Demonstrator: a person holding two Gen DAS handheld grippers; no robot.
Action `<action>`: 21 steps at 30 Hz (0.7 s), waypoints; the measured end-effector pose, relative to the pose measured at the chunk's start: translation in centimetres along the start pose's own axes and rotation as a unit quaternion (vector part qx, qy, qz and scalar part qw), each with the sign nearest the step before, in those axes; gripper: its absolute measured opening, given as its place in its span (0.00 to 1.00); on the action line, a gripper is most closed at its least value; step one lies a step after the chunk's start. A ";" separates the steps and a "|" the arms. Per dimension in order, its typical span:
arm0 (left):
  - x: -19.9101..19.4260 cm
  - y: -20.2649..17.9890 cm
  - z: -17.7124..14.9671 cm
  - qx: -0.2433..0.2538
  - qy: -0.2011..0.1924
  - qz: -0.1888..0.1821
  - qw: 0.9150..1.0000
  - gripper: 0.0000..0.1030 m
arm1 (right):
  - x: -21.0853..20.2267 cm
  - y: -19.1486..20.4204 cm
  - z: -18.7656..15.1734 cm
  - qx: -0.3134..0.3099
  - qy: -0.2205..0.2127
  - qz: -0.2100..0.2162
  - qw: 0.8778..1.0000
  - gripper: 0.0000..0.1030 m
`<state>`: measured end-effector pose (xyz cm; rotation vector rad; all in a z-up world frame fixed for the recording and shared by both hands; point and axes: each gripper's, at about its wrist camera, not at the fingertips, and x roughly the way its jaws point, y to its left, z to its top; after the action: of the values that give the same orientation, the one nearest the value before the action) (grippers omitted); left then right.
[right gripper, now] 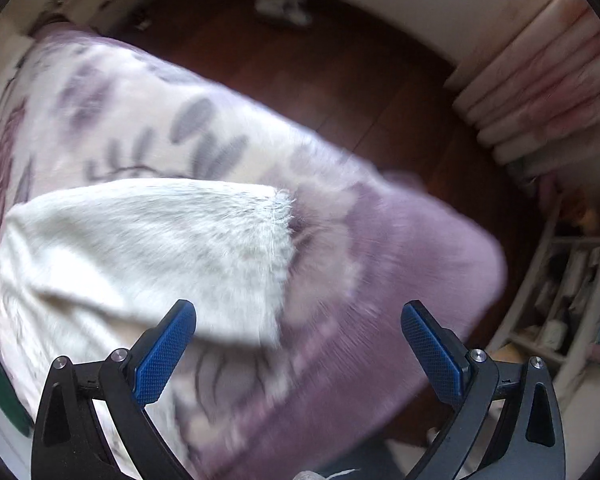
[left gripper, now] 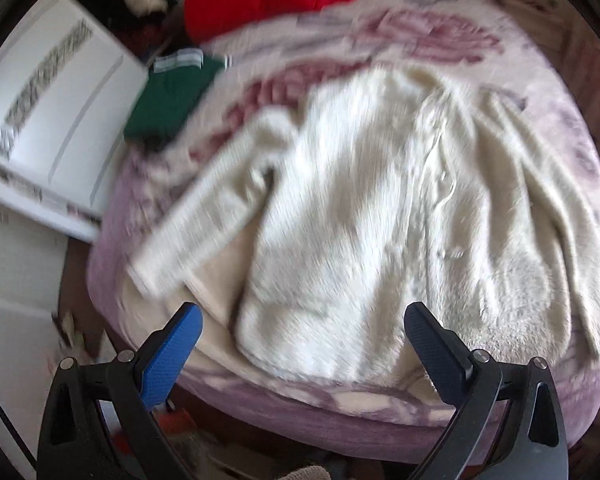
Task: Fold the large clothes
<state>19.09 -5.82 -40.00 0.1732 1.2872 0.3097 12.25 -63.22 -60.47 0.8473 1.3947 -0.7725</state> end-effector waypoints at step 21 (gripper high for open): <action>5.7 -18.0 2.1 0.097 -0.007 -0.074 0.992 1.00 | 4.1 2.9 8.2 0.002 -0.048 0.102 0.994 0.61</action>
<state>24.86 -20.88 -50.01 0.2432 1.3072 0.0556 19.04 -68.71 -64.51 0.9274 1.2021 -0.6496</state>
